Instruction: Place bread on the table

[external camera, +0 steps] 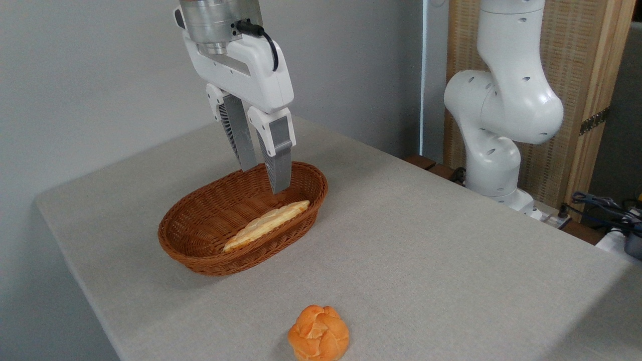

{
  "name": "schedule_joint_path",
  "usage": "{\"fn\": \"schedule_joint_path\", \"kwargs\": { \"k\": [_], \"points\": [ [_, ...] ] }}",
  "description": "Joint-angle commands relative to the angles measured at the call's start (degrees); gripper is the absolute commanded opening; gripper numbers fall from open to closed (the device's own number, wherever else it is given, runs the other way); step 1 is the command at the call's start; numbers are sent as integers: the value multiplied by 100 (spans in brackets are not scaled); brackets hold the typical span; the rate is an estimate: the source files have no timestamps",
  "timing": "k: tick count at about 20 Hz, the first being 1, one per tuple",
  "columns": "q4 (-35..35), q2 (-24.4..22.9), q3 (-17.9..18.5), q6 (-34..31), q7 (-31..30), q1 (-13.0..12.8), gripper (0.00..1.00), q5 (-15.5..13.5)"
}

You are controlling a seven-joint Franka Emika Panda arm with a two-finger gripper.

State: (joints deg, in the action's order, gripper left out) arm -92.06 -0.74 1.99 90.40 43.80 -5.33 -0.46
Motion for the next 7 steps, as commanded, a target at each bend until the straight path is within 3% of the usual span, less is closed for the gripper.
{"fn": "schedule_joint_path", "kwargs": {
  "k": [1,7],
  "points": [
    [65,-23,47,-110,23,-30,100,29],
    [65,-23,21,-110,23,76,100,-24]
  ]
}}
